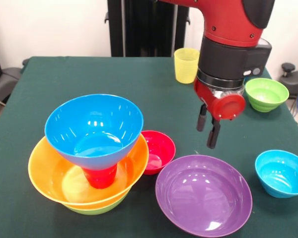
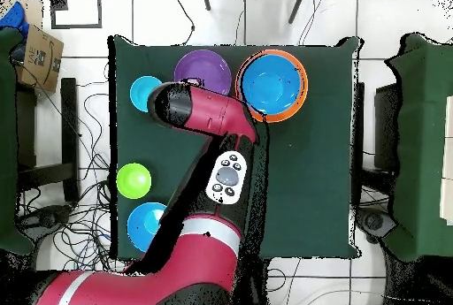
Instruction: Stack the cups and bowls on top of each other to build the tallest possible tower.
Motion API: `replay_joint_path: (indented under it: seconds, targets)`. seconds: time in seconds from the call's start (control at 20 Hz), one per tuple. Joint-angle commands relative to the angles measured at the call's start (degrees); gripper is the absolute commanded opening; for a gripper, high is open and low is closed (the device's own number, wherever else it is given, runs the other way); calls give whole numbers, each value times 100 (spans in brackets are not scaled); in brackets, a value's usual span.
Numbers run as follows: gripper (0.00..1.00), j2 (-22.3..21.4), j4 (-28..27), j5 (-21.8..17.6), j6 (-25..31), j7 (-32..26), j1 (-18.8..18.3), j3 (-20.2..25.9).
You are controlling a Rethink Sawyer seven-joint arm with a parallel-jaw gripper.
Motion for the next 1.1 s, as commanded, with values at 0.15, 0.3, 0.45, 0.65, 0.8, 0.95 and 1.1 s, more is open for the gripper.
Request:
replay_joint_path:
  seconds: [0.15,0.3,0.45,0.65,0.8,0.95,1.1]
  targets:
    - [100,468,197,231,-373,631,81,727]
    - [100,642,15,270,-431,691,160,604]
    - [100,861,-256,261,-525,740,261,399]
    - [100,925,-331,261,-577,700,284,329]
    - [100,1071,-559,231,-506,660,310,175]
    - [100,1182,-741,223,-333,644,326,42]
    - [100,1356,-955,250,-197,702,362,-106]
